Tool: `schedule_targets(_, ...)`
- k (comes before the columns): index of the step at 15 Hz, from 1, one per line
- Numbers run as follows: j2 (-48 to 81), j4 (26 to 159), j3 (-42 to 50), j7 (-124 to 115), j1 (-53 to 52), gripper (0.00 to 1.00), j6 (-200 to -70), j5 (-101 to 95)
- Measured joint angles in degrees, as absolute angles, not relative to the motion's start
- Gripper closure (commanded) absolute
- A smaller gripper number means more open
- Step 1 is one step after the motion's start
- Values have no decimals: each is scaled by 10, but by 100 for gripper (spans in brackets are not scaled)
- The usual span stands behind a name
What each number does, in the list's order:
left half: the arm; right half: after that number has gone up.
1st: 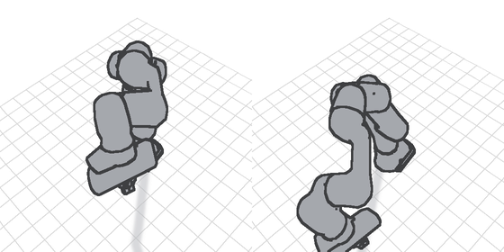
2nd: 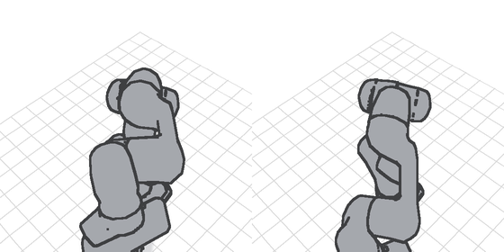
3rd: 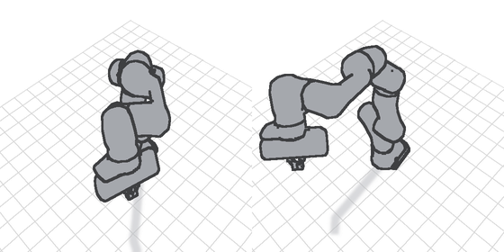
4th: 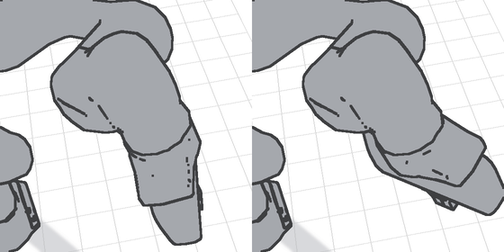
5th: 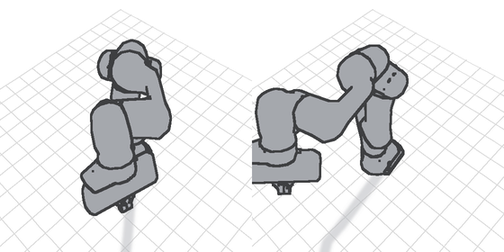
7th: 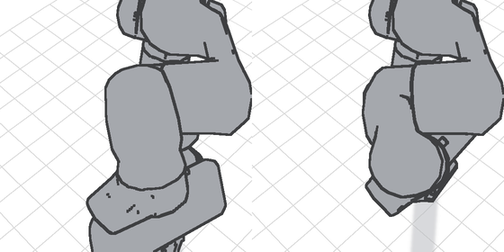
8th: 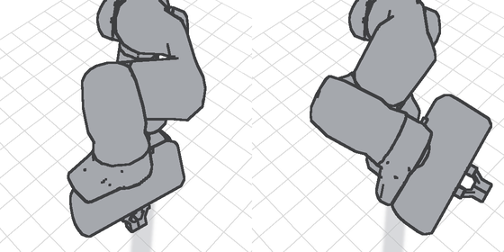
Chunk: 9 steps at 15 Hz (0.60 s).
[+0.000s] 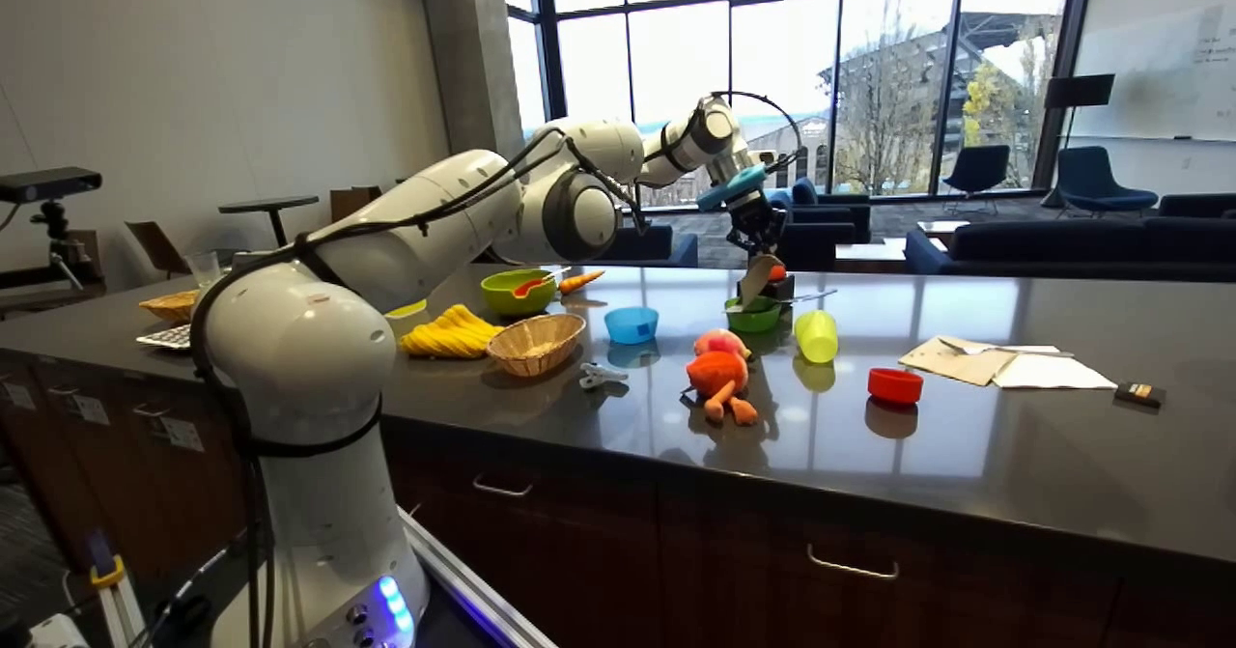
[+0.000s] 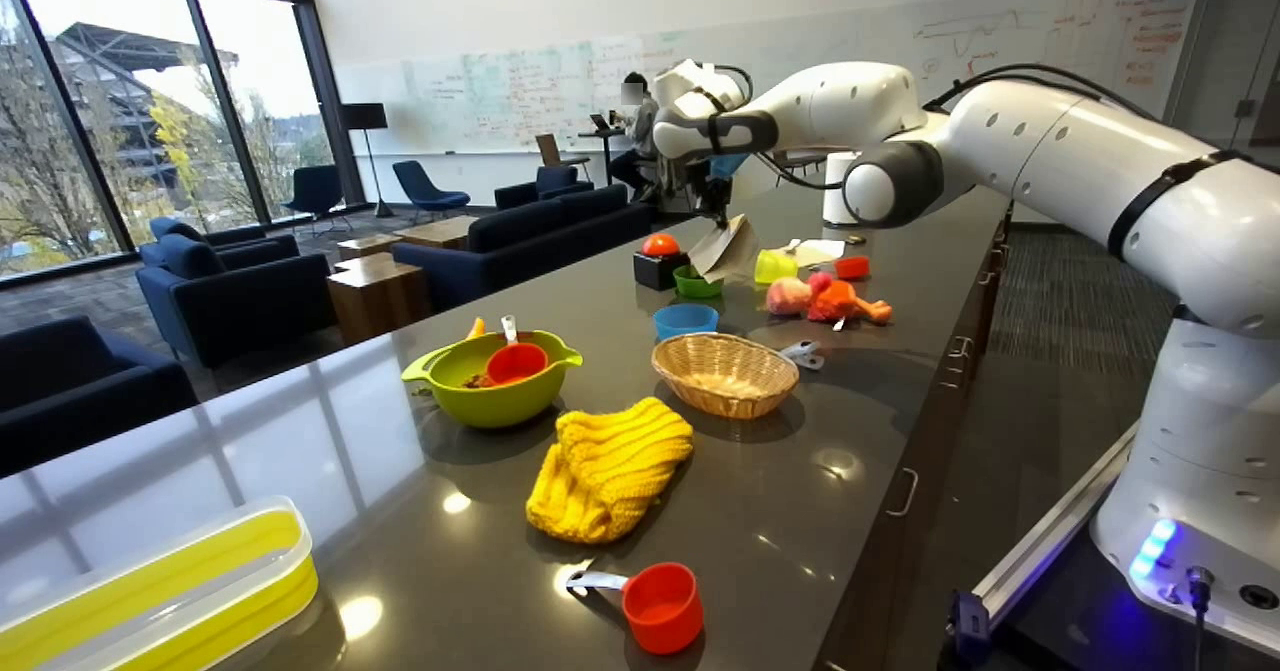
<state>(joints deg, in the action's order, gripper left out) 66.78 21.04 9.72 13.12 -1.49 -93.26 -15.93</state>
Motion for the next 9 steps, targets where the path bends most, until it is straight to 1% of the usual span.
schedule_targets(4, 640, 210, 96, 120, -28, 100, -917, -159)
schedule_targets(9, 581, 209, 75, 174, -67, 100, -861, -154)
